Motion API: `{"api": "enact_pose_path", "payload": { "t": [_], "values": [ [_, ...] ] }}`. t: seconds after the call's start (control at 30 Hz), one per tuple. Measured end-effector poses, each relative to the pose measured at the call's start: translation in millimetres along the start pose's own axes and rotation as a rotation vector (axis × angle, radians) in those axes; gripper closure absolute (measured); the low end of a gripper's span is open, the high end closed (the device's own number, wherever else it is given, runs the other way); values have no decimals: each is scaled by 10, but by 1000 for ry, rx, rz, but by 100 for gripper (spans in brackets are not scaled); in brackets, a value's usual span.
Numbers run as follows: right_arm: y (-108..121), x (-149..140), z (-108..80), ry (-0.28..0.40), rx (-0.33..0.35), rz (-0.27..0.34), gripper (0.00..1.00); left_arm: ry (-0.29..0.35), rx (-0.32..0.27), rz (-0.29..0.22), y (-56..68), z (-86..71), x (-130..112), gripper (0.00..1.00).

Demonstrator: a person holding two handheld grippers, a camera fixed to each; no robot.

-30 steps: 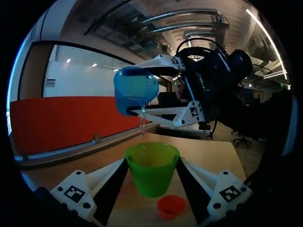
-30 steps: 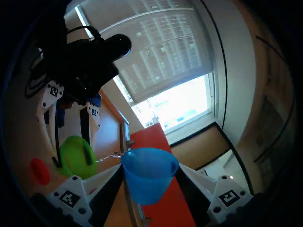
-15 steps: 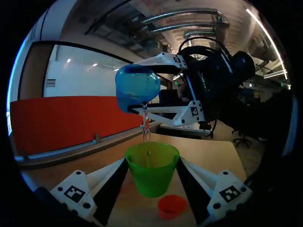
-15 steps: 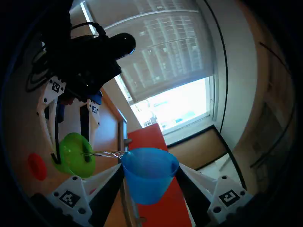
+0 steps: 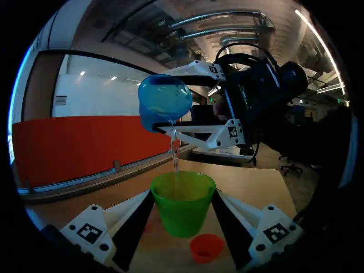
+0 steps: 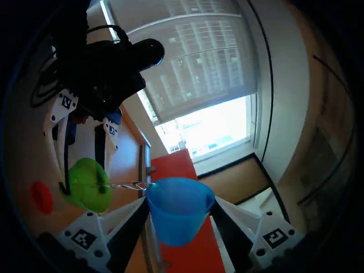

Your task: Pour water

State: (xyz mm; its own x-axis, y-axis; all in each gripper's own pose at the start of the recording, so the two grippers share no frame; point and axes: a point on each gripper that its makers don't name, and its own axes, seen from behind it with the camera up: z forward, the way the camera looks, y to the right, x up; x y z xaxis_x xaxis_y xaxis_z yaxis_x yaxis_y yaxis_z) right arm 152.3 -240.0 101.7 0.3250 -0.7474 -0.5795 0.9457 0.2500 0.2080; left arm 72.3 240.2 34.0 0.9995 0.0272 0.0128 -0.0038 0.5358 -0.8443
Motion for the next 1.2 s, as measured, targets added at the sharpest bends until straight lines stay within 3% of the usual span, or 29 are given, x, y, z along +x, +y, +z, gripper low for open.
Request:
{"api": "enact_pose_path", "payload": {
  "t": [1.2],
  "values": [
    [86, 5, 28, -8, -32, -130, 9, 7, 2, 1, -2, 20, -5, 14]
  ]
}}
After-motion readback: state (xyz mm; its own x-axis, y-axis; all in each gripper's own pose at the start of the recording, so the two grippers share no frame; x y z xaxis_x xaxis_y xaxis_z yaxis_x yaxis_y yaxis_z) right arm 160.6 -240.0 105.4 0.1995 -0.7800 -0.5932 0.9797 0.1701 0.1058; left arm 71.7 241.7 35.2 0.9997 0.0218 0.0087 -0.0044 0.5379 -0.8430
